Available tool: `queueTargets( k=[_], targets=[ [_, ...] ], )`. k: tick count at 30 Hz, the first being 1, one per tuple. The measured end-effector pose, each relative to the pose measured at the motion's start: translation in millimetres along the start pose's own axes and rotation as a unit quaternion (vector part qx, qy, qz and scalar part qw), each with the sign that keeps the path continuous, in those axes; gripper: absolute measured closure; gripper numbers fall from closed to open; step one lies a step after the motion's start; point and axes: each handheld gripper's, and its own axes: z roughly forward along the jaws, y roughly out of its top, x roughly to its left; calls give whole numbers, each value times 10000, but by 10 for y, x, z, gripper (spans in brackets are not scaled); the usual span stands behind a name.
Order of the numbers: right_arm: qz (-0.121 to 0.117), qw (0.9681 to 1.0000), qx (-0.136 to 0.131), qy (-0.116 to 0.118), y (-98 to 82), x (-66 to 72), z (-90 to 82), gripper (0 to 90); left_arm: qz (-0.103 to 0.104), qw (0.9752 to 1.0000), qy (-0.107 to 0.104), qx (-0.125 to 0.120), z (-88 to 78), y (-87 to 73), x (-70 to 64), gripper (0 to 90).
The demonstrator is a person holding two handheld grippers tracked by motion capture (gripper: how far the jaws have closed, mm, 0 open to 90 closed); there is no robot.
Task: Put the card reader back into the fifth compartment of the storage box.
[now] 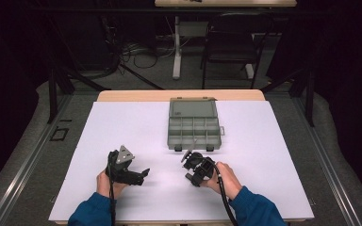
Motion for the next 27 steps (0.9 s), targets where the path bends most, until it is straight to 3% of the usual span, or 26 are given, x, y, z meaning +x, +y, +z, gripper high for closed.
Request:
queueTargets(
  k=[14, 27],
  targets=[
    [-19, 9989, -459, -17, -88, 20, -84, 730, 19, 10000, 24, -32, -4, 8, -17, 0],
    [-44, 9960, -886, -76, -146, -69, -162, 730, 53, 10000, 41, -2, 3, 11, -22, 0]
  ],
)
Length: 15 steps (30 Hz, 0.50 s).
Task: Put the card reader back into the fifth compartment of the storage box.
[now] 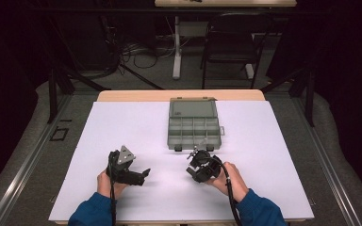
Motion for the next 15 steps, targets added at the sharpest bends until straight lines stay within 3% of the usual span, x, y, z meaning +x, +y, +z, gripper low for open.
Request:
queueTargets(
  k=[15],
  targets=[
    [-13, 9988, -476, -132, -14, -61, -46, 730, 30, 10000, 18, -4, -2, 5, -8, 0]
  ],
)
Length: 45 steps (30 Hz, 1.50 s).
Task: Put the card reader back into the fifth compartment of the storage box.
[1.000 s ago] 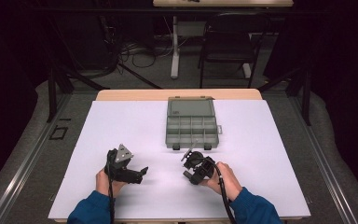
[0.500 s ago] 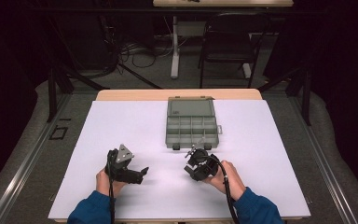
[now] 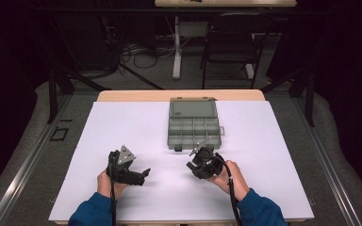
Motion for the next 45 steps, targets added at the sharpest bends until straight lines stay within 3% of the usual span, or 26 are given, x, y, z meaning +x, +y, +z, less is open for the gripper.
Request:
queueTargets(
  k=[25, 45],
  targets=[
    [-219, 9969, -745, -144, 157, -23, -64, 730, -7, 10000, 24, -45, -6, -2, 4, 0],
    [-263, 9941, -1034, -205, 300, -57, -72, 730, -9, 10000, 44, -63, -8, -1, 3, 0]
  ],
)
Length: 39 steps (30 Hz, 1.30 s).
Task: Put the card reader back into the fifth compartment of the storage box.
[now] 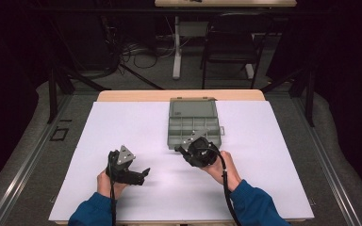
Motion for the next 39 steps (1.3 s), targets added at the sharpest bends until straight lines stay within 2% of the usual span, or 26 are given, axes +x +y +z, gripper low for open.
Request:
queueTargets(
  k=[21, 39],
  targets=[
    [74, 9996, -251, -68, 146, -74, -36, 730, 12, 10000, 8, -1, -5, 1, 1, 0],
    [201, 9993, -294, -116, 247, -192, 58, 730, 29, 10000, 15, -3, -9, 2, 3, 0]
  ],
)
